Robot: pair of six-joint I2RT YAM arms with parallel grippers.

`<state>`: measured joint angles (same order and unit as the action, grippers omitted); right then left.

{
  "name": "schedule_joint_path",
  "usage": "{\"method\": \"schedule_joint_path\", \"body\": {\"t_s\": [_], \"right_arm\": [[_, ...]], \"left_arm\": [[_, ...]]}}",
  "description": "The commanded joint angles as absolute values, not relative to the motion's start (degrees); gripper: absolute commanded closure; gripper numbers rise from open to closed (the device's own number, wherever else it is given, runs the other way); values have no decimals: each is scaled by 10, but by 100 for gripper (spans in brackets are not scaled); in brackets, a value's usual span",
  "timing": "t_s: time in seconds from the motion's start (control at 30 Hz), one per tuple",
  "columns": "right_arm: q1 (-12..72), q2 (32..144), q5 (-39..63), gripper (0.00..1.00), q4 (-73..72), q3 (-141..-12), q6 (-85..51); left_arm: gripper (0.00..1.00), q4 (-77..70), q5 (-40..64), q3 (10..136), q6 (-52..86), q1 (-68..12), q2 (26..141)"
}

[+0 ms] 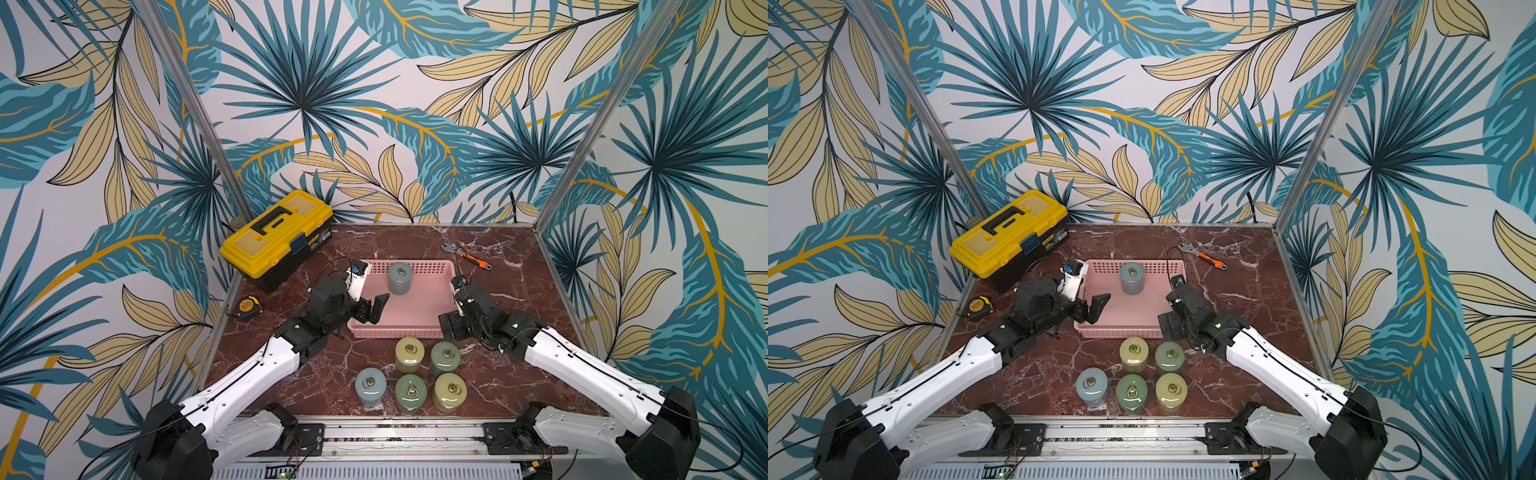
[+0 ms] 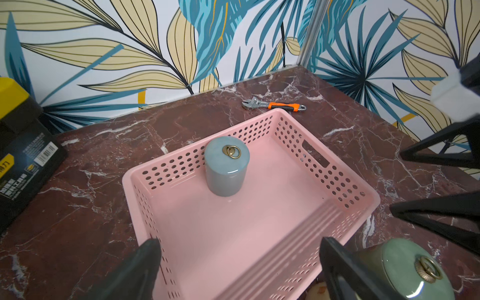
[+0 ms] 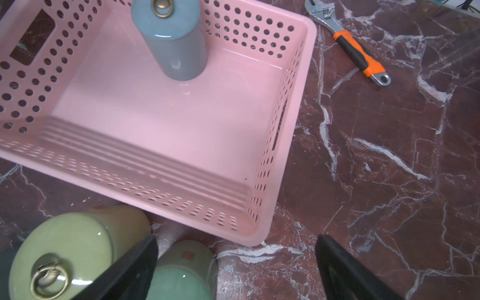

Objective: Take the tea canister out of the basket
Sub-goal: Pick up the tea canister from the basket.

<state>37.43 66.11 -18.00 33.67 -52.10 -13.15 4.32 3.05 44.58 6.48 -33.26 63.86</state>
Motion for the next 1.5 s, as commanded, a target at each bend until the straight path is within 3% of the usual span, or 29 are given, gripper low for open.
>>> {"method": "schedule_joint_path", "body": {"t_s": [0.0,0.27,0.5,1.47], "right_arm": [[356,673,-167,1,293,-521,-101],[329,687,-166,1,186,-488,-78],[327,635,-166,1,131,-433,-77],[327,619,-175,1,131,-404,-74]], "left_arm": [[0,86,44,496,71,-329,658],[0,121,47,557,89,-330,715],[0,200,36,652,94,-331,804],[0,334,-74,937,98,-354,1109]]}}
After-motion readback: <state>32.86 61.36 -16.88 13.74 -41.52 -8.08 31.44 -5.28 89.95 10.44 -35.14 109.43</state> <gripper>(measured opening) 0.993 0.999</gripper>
